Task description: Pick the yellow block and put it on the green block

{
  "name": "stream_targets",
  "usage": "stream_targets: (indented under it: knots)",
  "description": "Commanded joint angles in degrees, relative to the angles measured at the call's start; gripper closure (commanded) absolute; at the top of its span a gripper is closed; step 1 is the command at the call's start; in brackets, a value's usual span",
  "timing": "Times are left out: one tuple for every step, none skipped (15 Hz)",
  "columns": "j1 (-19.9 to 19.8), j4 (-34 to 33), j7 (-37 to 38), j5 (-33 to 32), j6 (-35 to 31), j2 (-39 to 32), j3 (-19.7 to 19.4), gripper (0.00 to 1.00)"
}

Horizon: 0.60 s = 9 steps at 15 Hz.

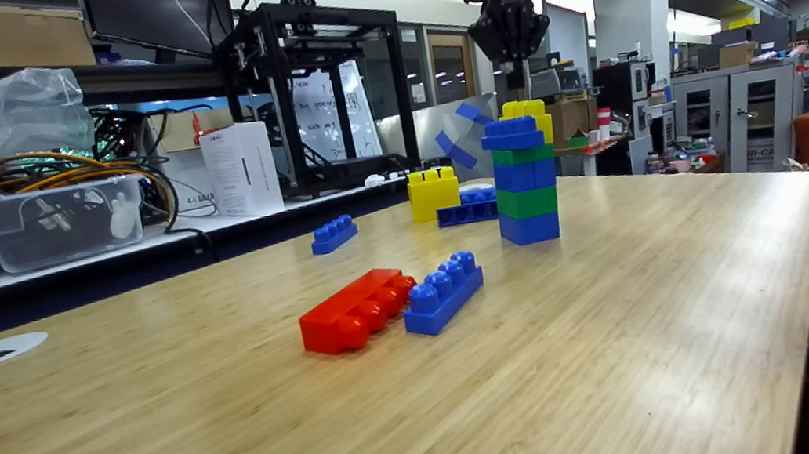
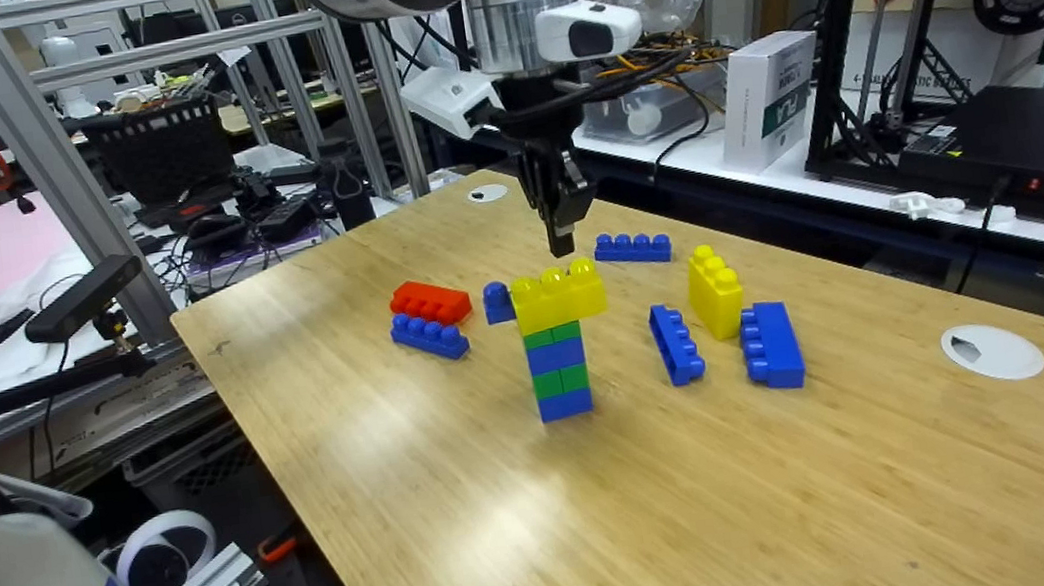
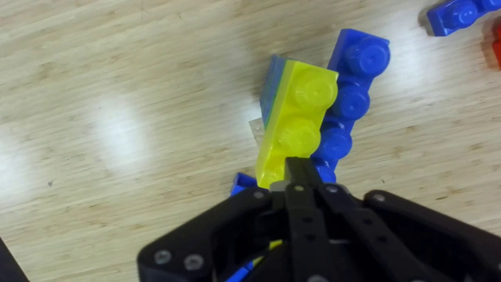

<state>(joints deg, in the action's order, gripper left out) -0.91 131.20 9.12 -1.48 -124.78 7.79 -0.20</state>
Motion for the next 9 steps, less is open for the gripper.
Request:
stream_targets:
  knots:
    - [0.05, 0.40, -1.86, -0.60, -2.06, -0.94, 0.11, 1.00]
    - [0.08, 0.40, -2.10, -0.56, -2.15, -1.19, 0.11, 1.00]
    - [0.10, 0.43, -2.25, -0.55, -2.15, -1.33, 0.11, 1.00]
    - [0.12, 0.48, -2.47, -0.45, -2.12, -1.46, 0.09, 1.00]
    - [0.14, 0.50, -2.59, -0.43, -2.06, -1.49, 0.09, 1.00]
    - [0.17, 0.57, -2.71, -0.33, -2.01, -1.49, 0.07, 1.00]
    - [0.19, 0.61, -2.84, -0.24, -1.96, -1.52, 0.04, 1.00]
    - [0.21, 0.70, -2.95, -0.16, -1.91, -1.50, 0.02, 1.00]
    - [0.21, 0.86, -3.00, -0.14, -1.92, -1.50, 0.00, 1.00]
